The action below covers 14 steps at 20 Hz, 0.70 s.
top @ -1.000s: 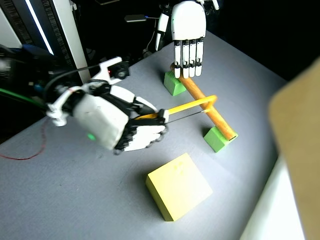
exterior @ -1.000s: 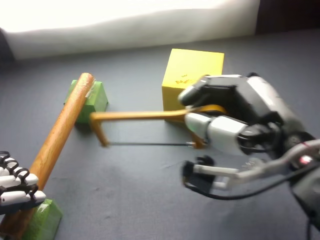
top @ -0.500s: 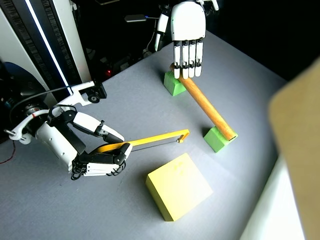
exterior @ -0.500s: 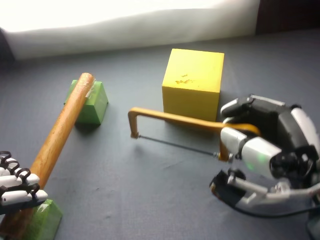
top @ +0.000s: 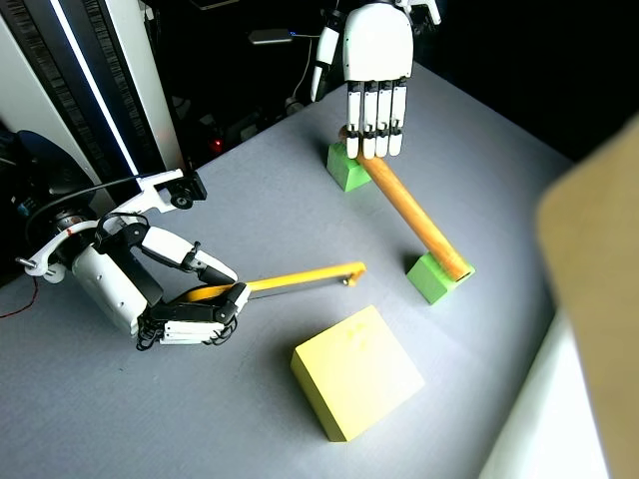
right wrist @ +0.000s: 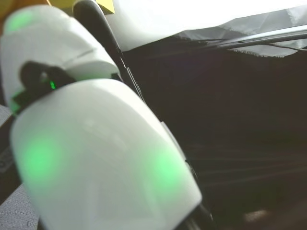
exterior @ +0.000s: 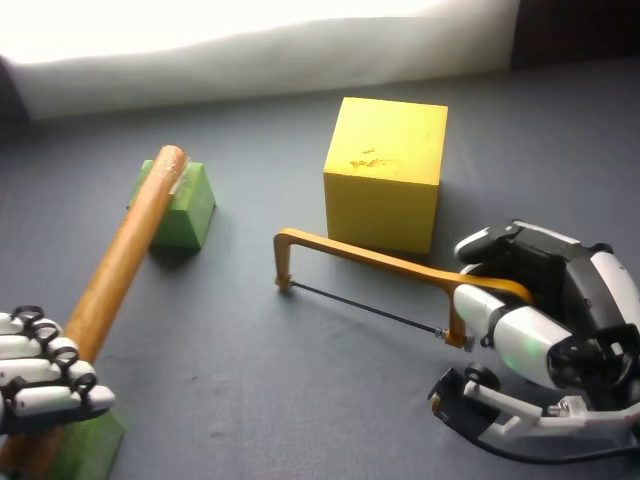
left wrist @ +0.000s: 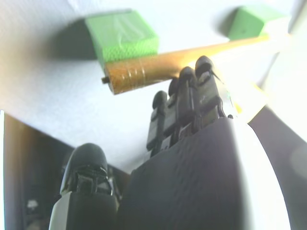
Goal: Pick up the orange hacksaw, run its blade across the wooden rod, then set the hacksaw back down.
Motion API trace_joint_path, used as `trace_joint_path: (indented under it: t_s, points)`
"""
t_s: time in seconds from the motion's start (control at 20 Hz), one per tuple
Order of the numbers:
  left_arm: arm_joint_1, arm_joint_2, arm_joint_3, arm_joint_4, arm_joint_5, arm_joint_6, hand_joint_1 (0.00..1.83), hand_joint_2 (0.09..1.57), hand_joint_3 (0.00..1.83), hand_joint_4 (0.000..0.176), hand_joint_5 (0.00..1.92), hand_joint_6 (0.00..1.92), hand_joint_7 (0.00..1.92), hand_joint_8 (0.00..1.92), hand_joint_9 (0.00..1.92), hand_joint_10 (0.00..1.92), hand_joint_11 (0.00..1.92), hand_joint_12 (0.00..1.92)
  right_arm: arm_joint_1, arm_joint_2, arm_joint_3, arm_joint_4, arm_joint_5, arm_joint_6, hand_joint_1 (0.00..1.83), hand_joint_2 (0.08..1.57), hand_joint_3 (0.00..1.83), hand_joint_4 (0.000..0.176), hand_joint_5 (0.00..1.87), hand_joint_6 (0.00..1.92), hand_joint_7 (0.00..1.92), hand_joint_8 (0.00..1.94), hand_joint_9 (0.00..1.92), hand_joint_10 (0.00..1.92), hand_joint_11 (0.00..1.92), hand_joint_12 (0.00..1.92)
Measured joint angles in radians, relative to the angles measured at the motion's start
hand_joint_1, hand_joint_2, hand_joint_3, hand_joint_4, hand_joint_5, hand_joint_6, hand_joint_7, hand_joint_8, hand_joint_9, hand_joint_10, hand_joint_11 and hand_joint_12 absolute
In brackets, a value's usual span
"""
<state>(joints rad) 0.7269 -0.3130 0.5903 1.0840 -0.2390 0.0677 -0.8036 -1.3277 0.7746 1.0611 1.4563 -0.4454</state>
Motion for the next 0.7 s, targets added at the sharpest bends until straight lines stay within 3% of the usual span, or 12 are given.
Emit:
trace_joint_path:
  t_s: [0.05,0.1,0.15,0.2,0.25,0.35,0.45,0.55,0.65,0.7]
  points:
    - [0.0,-0.002,0.006,0.001,-0.019,0.007,0.08,1.28,0.0,0.0,0.1,0.0,0.09,0.0,0.06,0.0,0.0,0.09,0.0,0.0,0.0,-0.005,0.001,0.0,1.08,1.23,0.0,0.0,0.56,0.66,0.55,0.37,0.51,0.6,0.37,1.32]
    - [0.0,-0.007,0.016,0.001,-0.037,0.014,0.08,1.28,0.0,0.0,0.1,0.0,0.09,0.0,0.06,0.0,0.0,0.09,0.0,0.003,0.0,-0.013,-0.003,0.001,1.08,1.23,0.0,0.0,0.56,0.66,0.55,0.37,0.51,0.6,0.37,1.32]
    - [0.0,-0.013,0.022,0.004,-0.059,0.021,0.08,1.28,0.0,0.0,0.1,0.0,0.09,0.0,0.05,0.0,0.0,0.08,0.0,0.014,-0.005,-0.029,-0.01,0.002,1.08,1.22,0.0,0.0,0.62,0.3,0.59,0.16,0.54,0.46,0.34,1.3]
    - [-0.002,-0.016,0.03,0.006,-0.083,0.029,0.08,1.28,0.0,0.0,0.1,0.0,0.09,0.0,0.05,0.0,0.0,0.08,0.0,0.028,-0.013,-0.039,-0.013,0.001,1.08,1.22,0.0,0.0,0.62,0.3,0.59,0.16,0.54,0.46,0.34,1.3]
    - [-0.002,-0.019,0.04,0.01,-0.115,0.035,0.08,1.29,0.0,0.0,0.1,0.0,0.09,0.0,0.05,0.0,0.0,0.08,0.0,0.042,-0.022,-0.049,-0.013,0.001,1.01,1.22,0.0,0.0,0.54,0.11,0.42,0.03,0.42,0.22,0.15,1.26]
    - [-0.002,-0.021,0.073,0.011,-0.2,0.047,0.1,1.28,0.0,0.0,0.13,0.0,0.1,0.0,0.06,0.0,0.0,0.13,0.0,0.074,-0.053,-0.051,-0.02,-0.004,0.96,1.15,0.0,0.0,0.47,0.01,0.33,0.0,0.32,0.03,0.0,1.1]
    - [-0.008,-0.023,0.105,-0.007,-0.267,0.062,0.12,1.28,0.0,0.0,0.13,0.0,0.11,0.0,0.06,0.0,0.0,0.14,0.018,0.105,-0.08,-0.045,-0.05,-0.032,0.92,1.12,0.0,0.0,0.46,0.0,0.25,0.0,0.23,0.0,0.0,0.92]
    - [-0.01,-0.034,0.13,-0.027,-0.331,0.068,0.11,1.29,0.0,0.0,0.12,0.0,0.1,0.0,0.05,0.0,0.0,0.11,0.059,0.149,-0.092,-0.079,-0.083,-0.075,0.82,1.12,0.0,0.0,0.31,0.0,0.15,0.0,0.14,0.0,0.0,0.74]
    - [-0.01,-0.034,0.151,-0.038,-0.411,0.087,0.11,1.29,0.0,0.0,0.13,0.0,0.11,0.01,0.06,0.0,0.0,0.14,0.124,0.223,-0.111,-0.169,-0.146,-0.133,0.79,1.09,0.0,0.0,0.26,0.0,0.15,0.0,0.15,0.0,0.0,0.72]
    - [-0.009,-0.039,0.159,-0.058,-0.466,0.092,0.11,1.28,0.0,0.0,0.14,0.0,0.12,0.0,0.07,0.0,0.0,0.17,0.174,0.28,-0.111,-0.274,-0.23,-0.181,0.77,1.09,0.0,0.0,0.24,0.0,0.16,0.0,0.16,0.01,0.0,0.76]
